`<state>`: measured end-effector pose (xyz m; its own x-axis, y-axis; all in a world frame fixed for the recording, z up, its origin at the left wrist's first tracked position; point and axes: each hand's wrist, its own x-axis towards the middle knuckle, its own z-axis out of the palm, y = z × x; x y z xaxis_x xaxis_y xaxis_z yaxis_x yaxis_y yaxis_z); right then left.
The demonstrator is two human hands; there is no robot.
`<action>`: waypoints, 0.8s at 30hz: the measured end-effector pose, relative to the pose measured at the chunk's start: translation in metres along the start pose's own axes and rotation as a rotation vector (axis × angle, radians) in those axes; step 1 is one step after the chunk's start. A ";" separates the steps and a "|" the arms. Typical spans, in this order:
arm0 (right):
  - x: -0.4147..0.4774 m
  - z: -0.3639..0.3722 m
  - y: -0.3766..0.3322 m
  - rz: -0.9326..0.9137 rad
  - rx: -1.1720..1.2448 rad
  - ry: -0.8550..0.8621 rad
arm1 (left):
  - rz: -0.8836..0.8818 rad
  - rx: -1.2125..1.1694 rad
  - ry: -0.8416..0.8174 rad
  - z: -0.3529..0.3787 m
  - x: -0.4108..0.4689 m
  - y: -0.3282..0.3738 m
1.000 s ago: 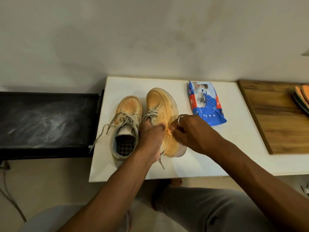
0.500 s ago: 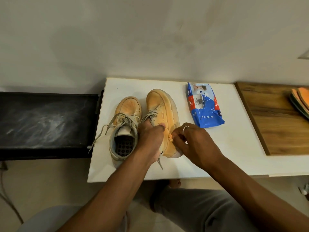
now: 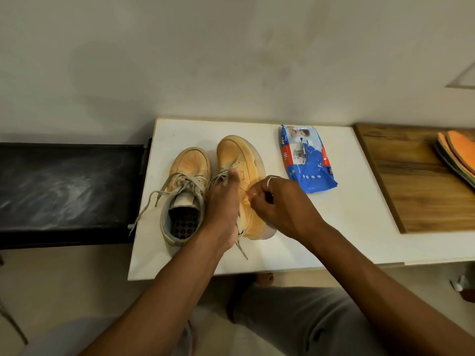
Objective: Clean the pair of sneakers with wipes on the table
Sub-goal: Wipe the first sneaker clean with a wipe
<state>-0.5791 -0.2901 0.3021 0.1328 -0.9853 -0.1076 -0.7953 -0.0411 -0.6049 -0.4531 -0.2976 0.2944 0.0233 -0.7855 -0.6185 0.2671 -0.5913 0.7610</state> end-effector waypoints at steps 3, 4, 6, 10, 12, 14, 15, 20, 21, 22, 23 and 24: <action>-0.003 0.001 -0.005 -0.080 0.099 -0.091 | -0.050 -0.085 -0.004 -0.002 0.002 0.000; -0.003 0.000 -0.003 -0.073 0.113 -0.102 | -0.062 -0.102 -0.010 -0.001 0.002 0.001; 0.003 0.000 0.002 -0.014 0.083 -0.064 | -0.062 -0.110 -0.006 0.001 0.000 0.003; 0.010 0.007 0.004 -0.026 0.012 0.081 | -0.039 -0.113 0.000 0.000 0.004 0.002; 0.006 0.009 0.000 -0.112 0.088 0.047 | -0.040 -0.125 -0.009 0.000 0.004 -0.001; 0.001 0.006 -0.001 -0.126 0.141 -0.030 | -0.043 -0.141 -0.005 0.000 0.003 -0.001; 0.002 0.003 0.001 -0.103 0.150 -0.059 | -0.040 -0.139 0.002 0.001 0.003 0.000; 0.012 0.006 0.007 -0.034 0.036 0.104 | -0.023 -0.148 -0.024 0.002 0.003 0.001; 0.011 0.008 0.003 -0.073 0.050 0.120 | -0.022 -0.153 -0.026 0.001 0.003 0.000; 0.009 0.010 -0.001 -0.113 0.065 0.108 | -0.022 -0.157 -0.022 0.000 0.003 0.000; 0.007 0.010 -0.005 -0.144 0.079 0.079 | -0.028 -0.156 -0.017 0.000 0.003 0.000; 0.005 0.009 -0.007 -0.158 0.090 0.044 | -0.035 -0.155 -0.015 0.000 0.004 0.000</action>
<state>-0.5672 -0.2930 0.2986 0.2247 -0.9740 0.0278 -0.7102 -0.1832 -0.6797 -0.4530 -0.3003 0.2919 -0.0027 -0.7680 -0.6405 0.4132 -0.5841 0.6986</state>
